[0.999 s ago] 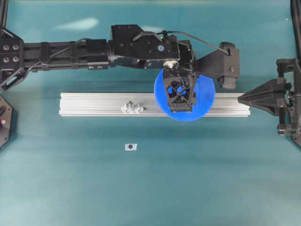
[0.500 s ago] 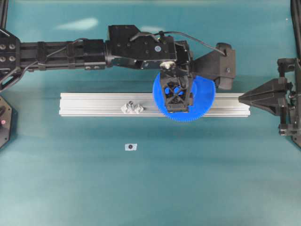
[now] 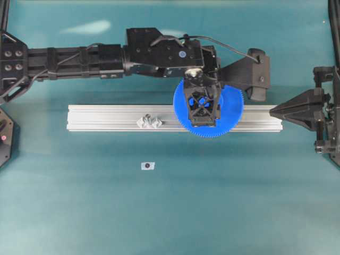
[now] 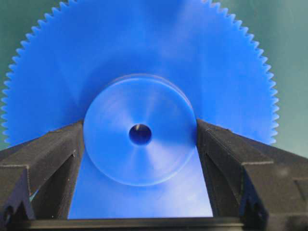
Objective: Insert the large gear onto the shaft.
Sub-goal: 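Align the gear's bore over the shaft and lower it down, then open the left gripper and pull it back off the gear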
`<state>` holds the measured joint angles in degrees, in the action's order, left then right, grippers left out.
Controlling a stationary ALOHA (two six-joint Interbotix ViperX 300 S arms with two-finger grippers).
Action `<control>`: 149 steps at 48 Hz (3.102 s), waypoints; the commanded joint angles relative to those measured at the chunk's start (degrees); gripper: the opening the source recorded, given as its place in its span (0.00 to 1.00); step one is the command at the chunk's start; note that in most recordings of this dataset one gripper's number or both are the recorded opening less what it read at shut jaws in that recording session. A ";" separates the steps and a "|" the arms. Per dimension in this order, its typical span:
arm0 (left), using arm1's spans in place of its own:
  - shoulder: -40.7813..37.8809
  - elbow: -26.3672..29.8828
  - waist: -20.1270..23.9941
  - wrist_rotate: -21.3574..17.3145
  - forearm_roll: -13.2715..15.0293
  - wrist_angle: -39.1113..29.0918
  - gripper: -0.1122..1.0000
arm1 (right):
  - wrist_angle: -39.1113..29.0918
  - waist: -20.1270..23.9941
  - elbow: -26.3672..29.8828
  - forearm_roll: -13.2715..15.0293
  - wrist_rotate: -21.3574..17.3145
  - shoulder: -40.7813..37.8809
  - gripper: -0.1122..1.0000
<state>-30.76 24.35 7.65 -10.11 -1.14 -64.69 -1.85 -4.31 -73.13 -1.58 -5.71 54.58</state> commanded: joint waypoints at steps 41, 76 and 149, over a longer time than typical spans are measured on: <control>1.58 2.55 -0.44 -0.79 -0.35 -0.09 0.79 | 0.26 -0.09 0.79 0.00 -0.44 -0.35 0.16; 1.76 2.64 -0.79 0.35 -0.35 -0.26 0.85 | 0.26 -0.09 0.97 0.00 -0.53 -0.18 0.16; 14.33 -10.63 -4.39 5.36 -0.35 9.14 0.85 | 0.26 -0.09 0.62 0.00 -0.53 0.70 0.16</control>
<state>-20.83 15.21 3.69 -4.92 -1.23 -58.27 -1.85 -4.31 -73.13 -1.67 -5.71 55.28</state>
